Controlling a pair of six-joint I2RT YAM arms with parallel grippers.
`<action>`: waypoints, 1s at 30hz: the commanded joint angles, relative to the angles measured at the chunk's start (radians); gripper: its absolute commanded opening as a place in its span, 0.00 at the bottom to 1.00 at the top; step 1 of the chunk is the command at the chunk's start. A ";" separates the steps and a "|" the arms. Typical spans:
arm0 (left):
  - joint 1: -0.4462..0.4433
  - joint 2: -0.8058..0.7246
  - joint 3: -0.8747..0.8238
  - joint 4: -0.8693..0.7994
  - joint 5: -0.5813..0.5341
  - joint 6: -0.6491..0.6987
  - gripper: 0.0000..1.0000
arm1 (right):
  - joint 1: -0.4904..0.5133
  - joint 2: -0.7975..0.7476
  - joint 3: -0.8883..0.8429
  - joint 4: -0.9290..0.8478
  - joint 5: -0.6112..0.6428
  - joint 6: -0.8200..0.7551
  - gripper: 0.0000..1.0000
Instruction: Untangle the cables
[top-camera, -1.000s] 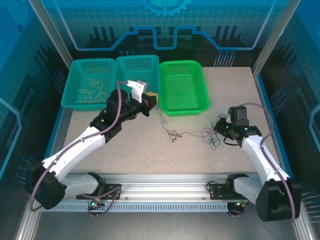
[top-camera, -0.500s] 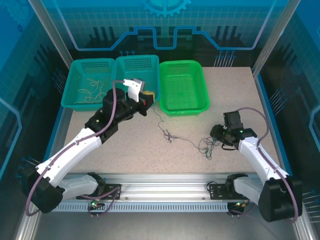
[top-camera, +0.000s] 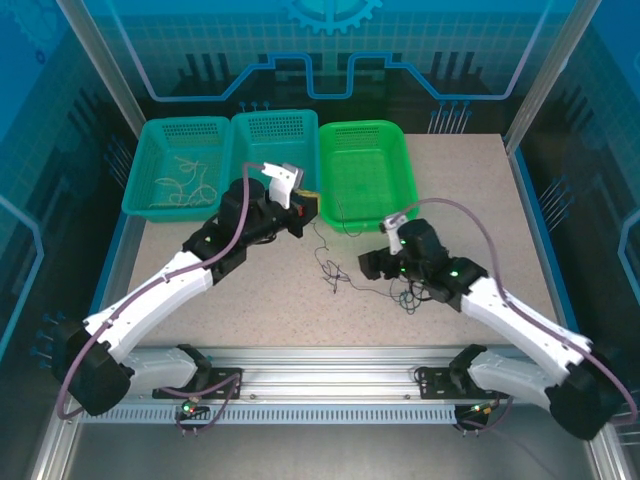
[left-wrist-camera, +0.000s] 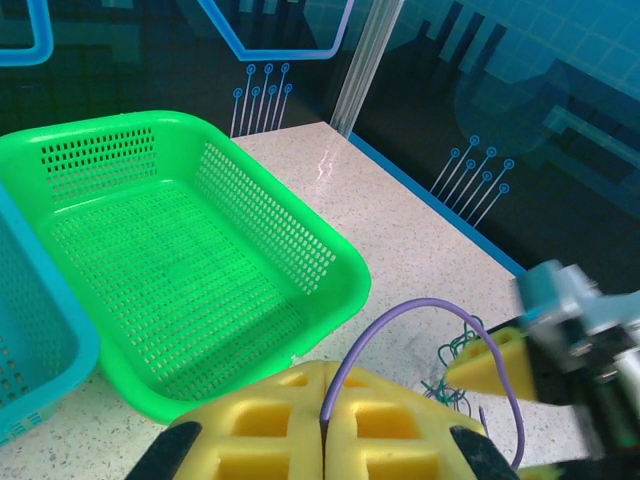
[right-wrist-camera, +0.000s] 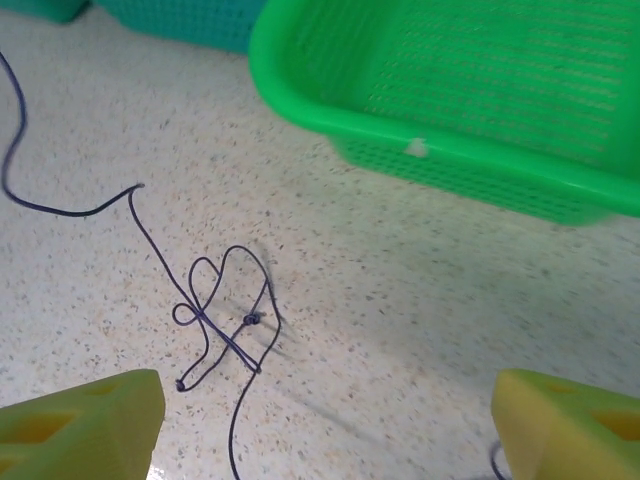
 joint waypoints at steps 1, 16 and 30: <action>-0.007 -0.018 0.020 0.026 0.004 0.028 0.00 | 0.016 0.117 0.002 0.103 -0.004 -0.037 0.84; -0.006 -0.063 0.040 -0.082 -0.272 0.063 0.00 | 0.065 0.523 0.164 -0.102 -0.232 -0.008 0.71; 0.194 -0.192 0.040 -0.351 -0.601 0.046 0.00 | -0.198 0.168 -0.080 -0.048 -0.112 0.206 0.00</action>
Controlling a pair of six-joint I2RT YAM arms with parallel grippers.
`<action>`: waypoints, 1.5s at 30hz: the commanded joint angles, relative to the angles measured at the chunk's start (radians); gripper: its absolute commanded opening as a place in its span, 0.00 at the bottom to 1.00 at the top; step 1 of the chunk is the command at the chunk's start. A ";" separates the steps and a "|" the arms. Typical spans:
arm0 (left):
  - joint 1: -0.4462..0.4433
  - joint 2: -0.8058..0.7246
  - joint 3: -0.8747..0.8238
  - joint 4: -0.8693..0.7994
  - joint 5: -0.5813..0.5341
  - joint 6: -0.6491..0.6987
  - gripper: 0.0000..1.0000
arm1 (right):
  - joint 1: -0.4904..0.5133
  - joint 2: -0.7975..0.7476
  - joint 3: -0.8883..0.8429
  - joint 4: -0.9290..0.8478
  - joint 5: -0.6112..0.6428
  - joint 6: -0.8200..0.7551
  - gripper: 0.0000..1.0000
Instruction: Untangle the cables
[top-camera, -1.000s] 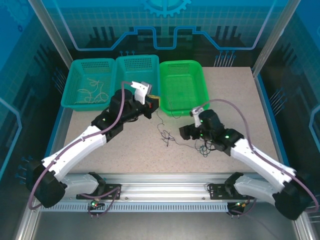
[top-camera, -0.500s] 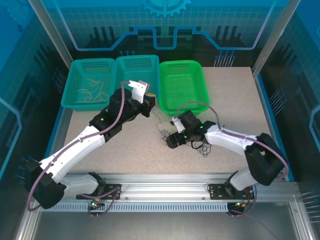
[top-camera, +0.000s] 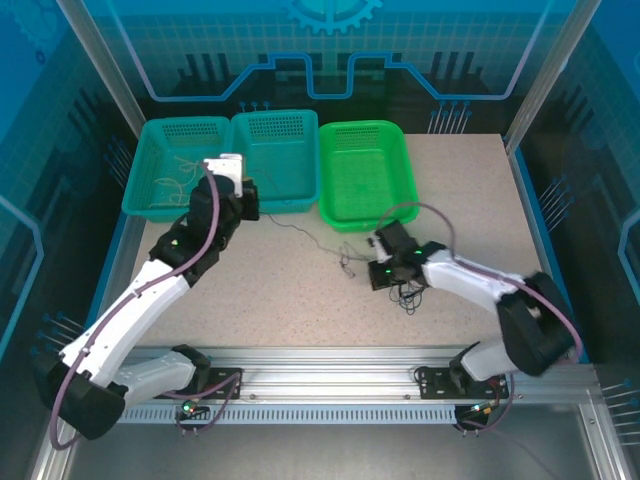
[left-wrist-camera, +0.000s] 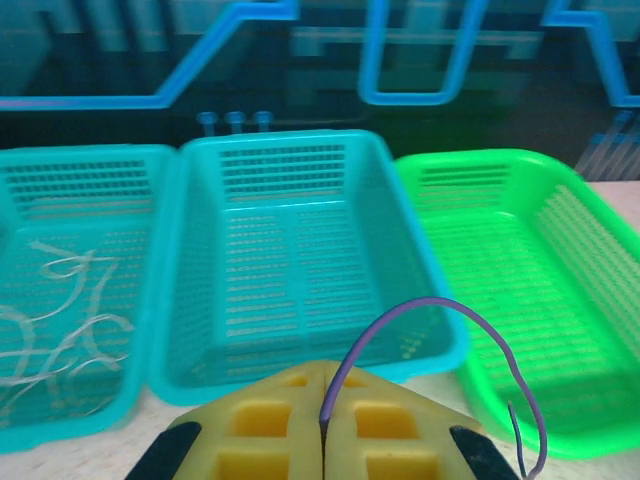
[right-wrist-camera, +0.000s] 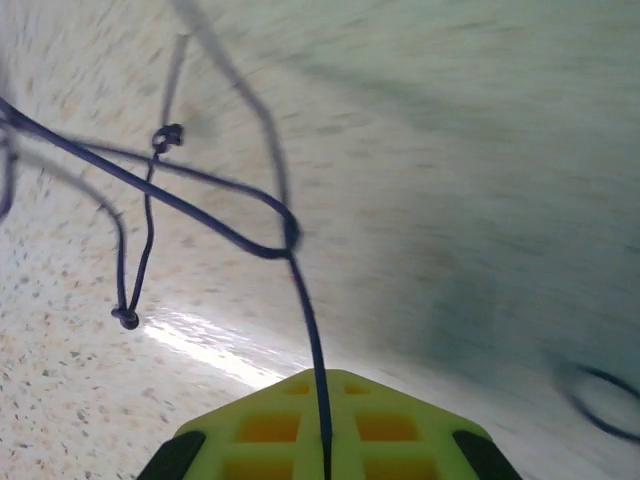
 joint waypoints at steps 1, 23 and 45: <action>0.053 -0.065 -0.014 -0.079 -0.018 -0.014 0.00 | -0.138 -0.186 -0.099 0.025 -0.004 0.109 0.00; 0.062 -0.253 -0.330 0.229 0.581 -0.020 0.66 | -0.263 -0.458 0.179 -0.014 -0.351 0.047 0.00; -0.253 0.550 -0.227 0.806 0.791 0.163 0.97 | -0.217 -0.449 0.293 0.025 -0.590 0.055 0.00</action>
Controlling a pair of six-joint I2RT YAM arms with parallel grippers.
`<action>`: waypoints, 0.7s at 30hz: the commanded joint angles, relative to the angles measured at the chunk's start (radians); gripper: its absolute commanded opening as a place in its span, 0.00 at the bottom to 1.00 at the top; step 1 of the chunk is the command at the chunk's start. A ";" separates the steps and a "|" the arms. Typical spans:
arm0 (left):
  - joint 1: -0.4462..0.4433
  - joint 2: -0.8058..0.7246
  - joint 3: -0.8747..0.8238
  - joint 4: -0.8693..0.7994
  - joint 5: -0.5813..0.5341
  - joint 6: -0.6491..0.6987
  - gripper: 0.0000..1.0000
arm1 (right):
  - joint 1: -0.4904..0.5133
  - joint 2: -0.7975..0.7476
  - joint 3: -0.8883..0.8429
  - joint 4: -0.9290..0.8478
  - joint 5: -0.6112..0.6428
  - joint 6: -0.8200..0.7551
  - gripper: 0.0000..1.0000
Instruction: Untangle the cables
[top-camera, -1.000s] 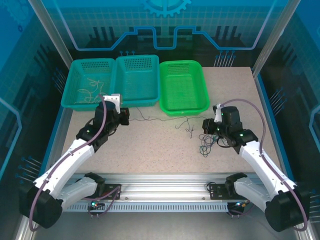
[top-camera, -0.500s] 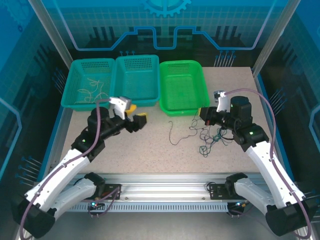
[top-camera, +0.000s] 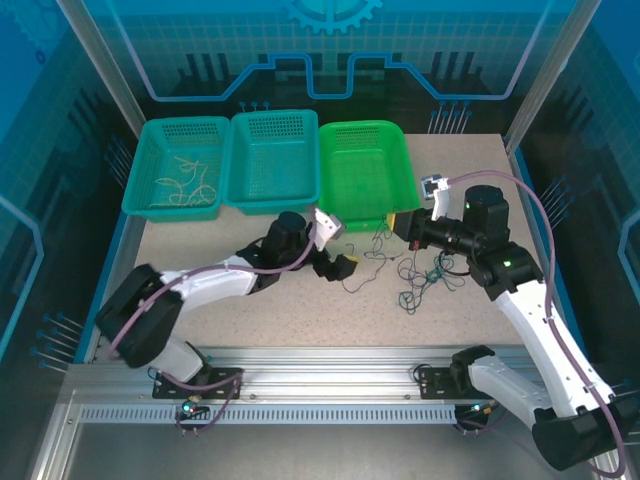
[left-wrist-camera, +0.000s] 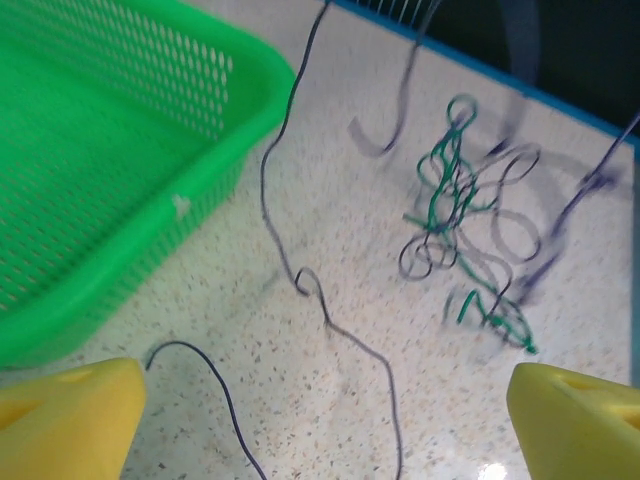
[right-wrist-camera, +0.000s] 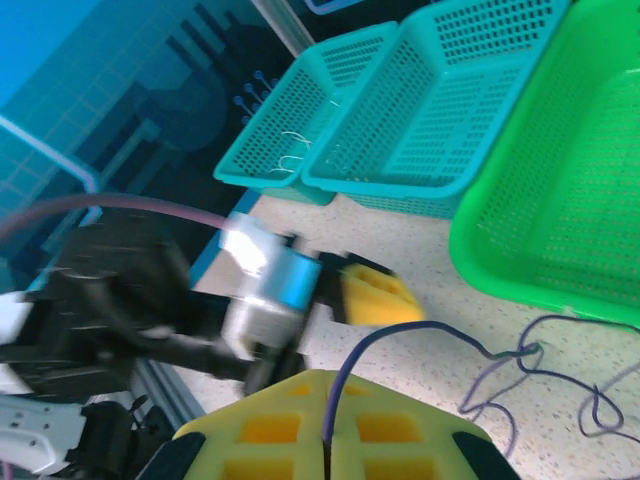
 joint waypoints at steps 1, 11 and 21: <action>-0.005 0.106 0.037 0.210 0.056 -0.021 0.98 | 0.019 -0.003 0.046 0.032 -0.055 0.015 0.00; -0.027 0.352 0.159 0.425 0.063 -0.157 0.99 | 0.046 -0.028 0.076 0.075 -0.089 0.072 0.00; -0.030 0.432 0.239 0.437 0.062 -0.224 0.38 | 0.053 -0.082 0.101 0.054 -0.021 0.089 0.00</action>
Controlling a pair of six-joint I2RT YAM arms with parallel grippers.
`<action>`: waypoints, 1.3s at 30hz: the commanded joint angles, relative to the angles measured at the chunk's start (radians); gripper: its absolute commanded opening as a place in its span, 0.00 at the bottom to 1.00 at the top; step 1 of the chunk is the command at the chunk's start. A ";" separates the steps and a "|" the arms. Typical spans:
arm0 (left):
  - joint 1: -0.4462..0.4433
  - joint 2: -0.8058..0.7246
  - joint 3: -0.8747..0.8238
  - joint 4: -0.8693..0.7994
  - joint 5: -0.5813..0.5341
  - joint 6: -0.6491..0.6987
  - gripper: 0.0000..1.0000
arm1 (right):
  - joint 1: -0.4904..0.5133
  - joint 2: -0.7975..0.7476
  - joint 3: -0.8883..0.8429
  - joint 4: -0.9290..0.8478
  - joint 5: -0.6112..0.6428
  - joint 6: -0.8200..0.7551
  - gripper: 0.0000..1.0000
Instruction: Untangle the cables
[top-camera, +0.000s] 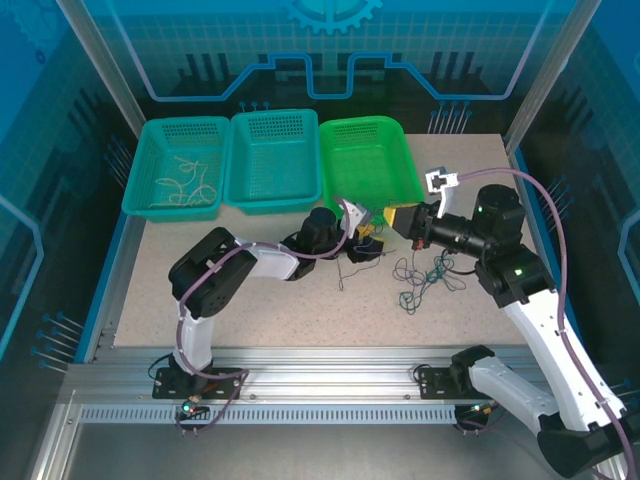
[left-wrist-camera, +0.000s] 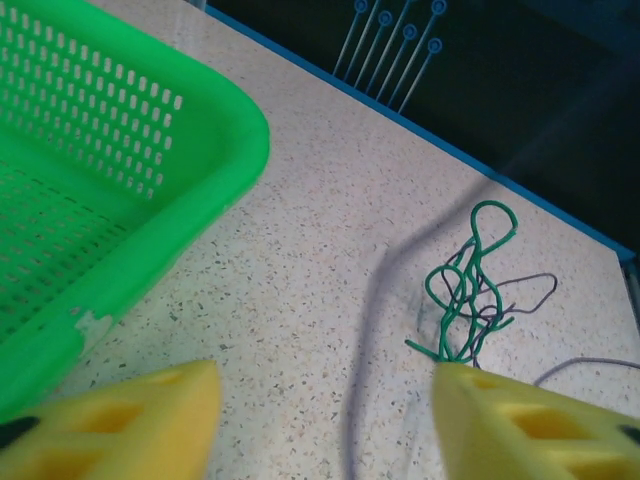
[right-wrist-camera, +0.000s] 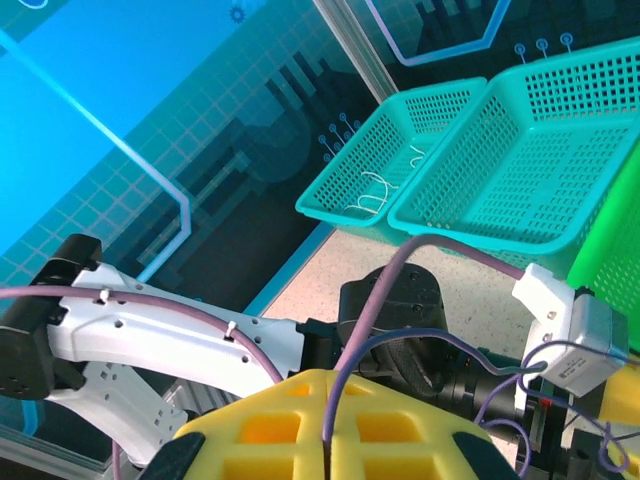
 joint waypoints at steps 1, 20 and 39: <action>-0.002 -0.006 0.007 0.035 0.011 -0.020 0.27 | 0.010 -0.032 0.039 -0.014 0.043 0.002 0.00; 0.335 -0.669 0.146 -0.758 -0.331 0.005 0.00 | -0.444 -0.174 -0.337 -0.260 0.481 0.126 0.00; 0.629 -0.105 0.893 -0.758 -0.185 0.000 0.00 | -0.481 -0.154 -0.444 -0.239 0.403 0.153 0.00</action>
